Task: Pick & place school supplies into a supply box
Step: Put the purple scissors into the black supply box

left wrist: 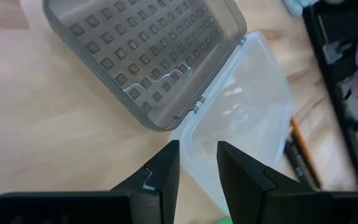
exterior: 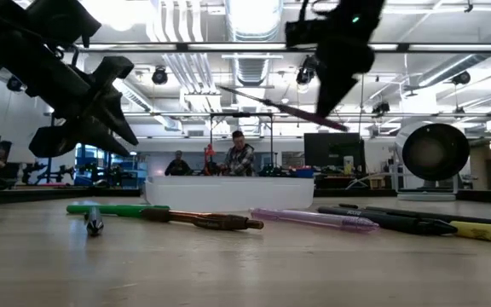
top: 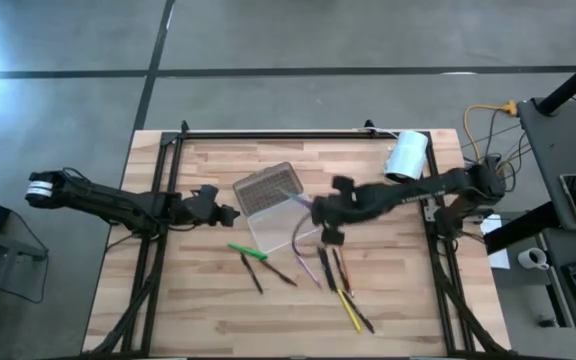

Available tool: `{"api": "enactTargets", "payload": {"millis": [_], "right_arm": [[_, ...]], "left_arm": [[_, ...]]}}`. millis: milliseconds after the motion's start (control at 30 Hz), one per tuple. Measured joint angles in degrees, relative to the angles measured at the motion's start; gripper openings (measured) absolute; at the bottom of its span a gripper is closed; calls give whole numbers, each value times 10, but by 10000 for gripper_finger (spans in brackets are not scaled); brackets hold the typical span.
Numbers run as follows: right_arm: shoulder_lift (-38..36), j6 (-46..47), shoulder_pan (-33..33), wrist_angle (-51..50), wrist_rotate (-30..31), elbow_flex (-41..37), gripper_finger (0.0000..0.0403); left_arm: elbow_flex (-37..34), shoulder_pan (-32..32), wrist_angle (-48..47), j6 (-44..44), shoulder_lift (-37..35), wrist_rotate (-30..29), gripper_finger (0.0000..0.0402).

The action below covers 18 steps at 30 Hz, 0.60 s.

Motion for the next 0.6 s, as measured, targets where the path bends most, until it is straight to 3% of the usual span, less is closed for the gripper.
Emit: {"api": "enactTargets", "payload": {"millis": [200, 367, 600], "right_arm": [[57, -199, -72, 22, -75, 44, 51], [126, -274, -86, 24, -98, 102, 51], [212, -327, -90, 14, -141, 171, 51]], "left_arm": [[-1, -1, -15, 3, -59, -9, 92], [0, -15, -56, 25, -153, -75, 92], [0, -19, -69, 75, -271, -107, 92]]}}
